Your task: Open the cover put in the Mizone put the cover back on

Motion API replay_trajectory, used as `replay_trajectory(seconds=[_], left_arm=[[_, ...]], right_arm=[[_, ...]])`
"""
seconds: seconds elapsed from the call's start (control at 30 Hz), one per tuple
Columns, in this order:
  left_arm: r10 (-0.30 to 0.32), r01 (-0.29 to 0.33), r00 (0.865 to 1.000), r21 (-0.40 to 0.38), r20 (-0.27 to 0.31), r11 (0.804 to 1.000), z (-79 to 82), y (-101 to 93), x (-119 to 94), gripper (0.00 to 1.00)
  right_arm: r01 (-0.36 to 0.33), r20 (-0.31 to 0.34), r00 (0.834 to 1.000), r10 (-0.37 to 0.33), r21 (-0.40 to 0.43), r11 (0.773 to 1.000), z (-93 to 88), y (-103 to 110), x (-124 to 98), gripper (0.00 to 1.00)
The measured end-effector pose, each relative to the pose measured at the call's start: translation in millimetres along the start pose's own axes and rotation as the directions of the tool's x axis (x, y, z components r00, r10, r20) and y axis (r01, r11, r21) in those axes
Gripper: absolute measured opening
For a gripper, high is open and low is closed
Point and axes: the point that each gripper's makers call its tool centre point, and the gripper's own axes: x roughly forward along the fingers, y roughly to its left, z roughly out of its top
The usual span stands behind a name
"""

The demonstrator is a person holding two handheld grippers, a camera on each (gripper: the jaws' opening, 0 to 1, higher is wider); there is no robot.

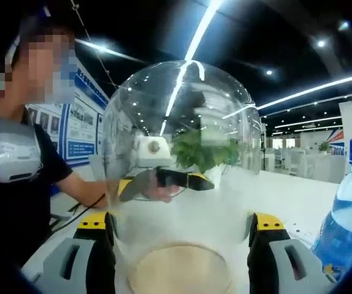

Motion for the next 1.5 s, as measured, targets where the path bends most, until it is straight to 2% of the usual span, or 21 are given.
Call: replay_trajectory(seconds=[0.3, 0.43, 1.2, 1.5], left_arm=[[0.005, -0.004, 1.0, -0.03, 0.023, 1.0, 7.2, -1.0, 0.2, 0.68], [0.006, -0.005, 1.0, -0.017, 0.008, 1.0, 9.9, -3.4, -0.2, 0.68], [0.0, 0.0, 1.0, 0.016, 0.02, 1.0, 31.0, -14.2, -7.8, 0.69], [0.002, -0.003, 1.0, 0.013, 0.01, 1.0, 31.7, -21.8, -9.8, 0.7]], right_arm=[[0.0, 0.026, 1.0, -0.001, 0.031, 1.0, 9.4, -0.5, -1.4, 0.84], [0.0, 0.024, 1.0, 0.0, 0.02, 1.0, 12.2, 1.3, -1.1, 0.84], [0.004, 0.035, 0.999, -0.004, 0.011, 1.0, 28.8, 15.3, 1.4, 0.84], [0.004, 0.021, 1.0, -0.005, 0.008, 1.0, 30.8, 25.3, 0.6, 0.84]])
